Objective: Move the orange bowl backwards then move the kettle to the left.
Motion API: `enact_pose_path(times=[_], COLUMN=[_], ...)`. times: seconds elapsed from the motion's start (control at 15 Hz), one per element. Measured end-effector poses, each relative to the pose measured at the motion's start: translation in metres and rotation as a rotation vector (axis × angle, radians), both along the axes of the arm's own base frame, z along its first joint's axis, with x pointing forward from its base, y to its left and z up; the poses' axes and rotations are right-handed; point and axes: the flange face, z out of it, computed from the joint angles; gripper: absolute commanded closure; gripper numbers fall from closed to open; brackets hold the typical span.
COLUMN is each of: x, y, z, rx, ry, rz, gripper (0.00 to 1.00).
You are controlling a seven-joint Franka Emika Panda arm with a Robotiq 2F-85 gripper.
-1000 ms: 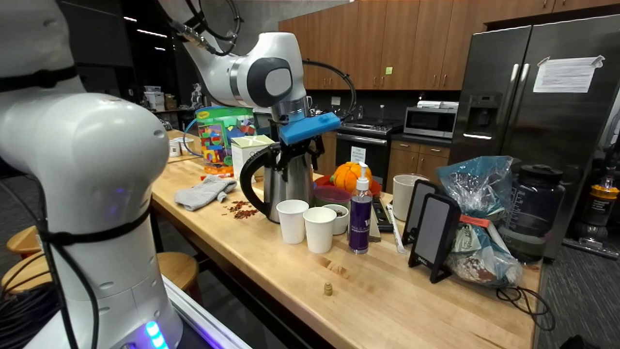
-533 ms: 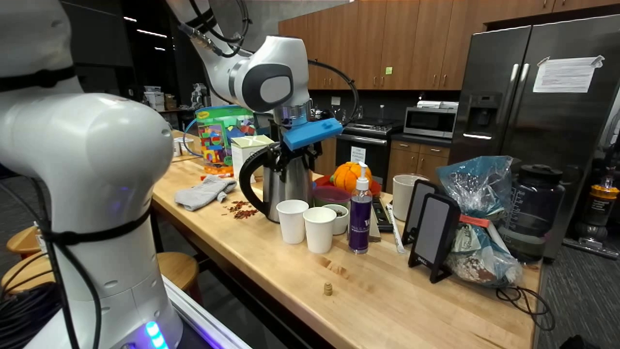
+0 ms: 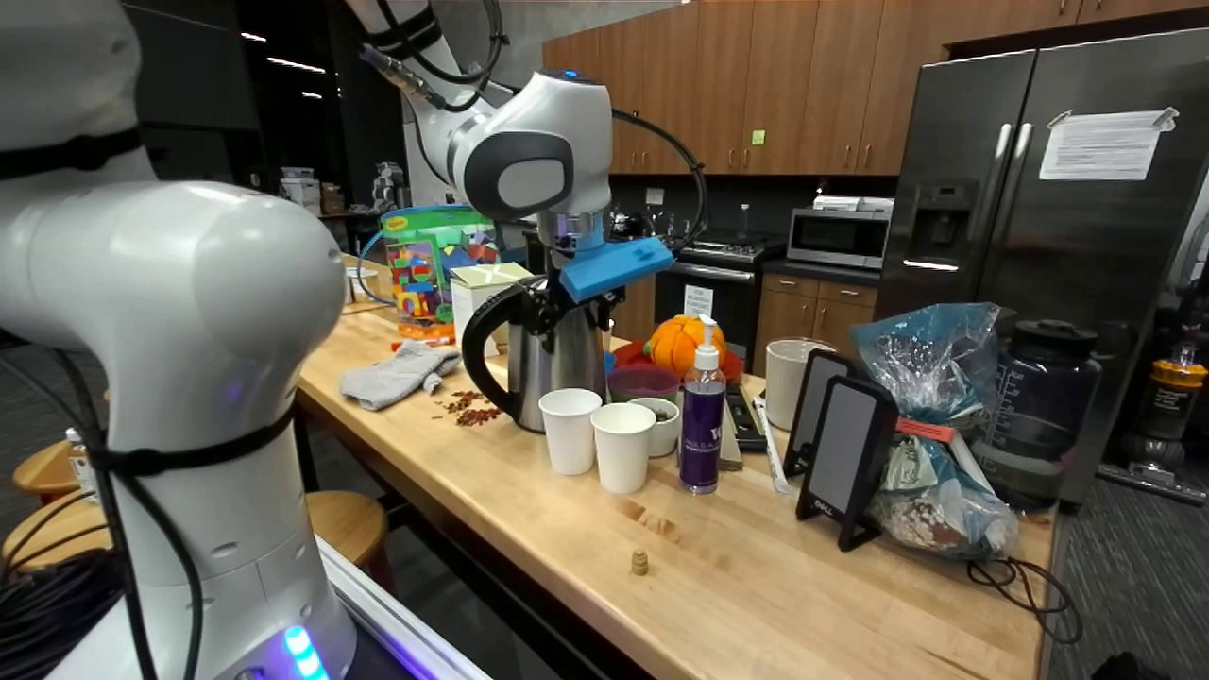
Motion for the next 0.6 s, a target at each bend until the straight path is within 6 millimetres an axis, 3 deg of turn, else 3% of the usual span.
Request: enact_pose_path(times=[0.6], x=[0.004], y=[0.016], z=[-0.003], rx=[0.041], ry=[-0.025], rz=[0.092], gripper=[0.0])
